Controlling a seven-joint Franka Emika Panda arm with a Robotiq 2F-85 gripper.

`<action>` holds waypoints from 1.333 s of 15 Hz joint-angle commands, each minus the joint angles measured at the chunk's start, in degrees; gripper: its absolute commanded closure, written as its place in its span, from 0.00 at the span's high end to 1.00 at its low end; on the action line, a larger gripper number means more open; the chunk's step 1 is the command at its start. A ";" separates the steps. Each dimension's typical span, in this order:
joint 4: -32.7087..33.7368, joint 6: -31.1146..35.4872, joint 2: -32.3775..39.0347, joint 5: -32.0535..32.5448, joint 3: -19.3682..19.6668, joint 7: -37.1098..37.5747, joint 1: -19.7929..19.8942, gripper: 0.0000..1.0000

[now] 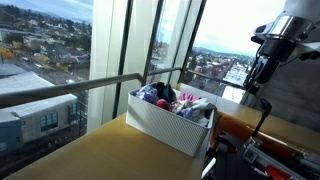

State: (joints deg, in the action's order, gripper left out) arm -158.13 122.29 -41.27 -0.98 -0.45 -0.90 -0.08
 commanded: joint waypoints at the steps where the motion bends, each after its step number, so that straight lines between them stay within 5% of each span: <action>1: 0.11 -0.16 -0.01 0.14 0.16 0.13 -0.18 1.00; 20: 0.96 0.07 0.62 0.21 0.18 0.04 -0.16 1.00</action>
State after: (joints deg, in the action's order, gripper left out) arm -158.14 122.29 -41.27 -0.98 -0.45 -0.90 -0.08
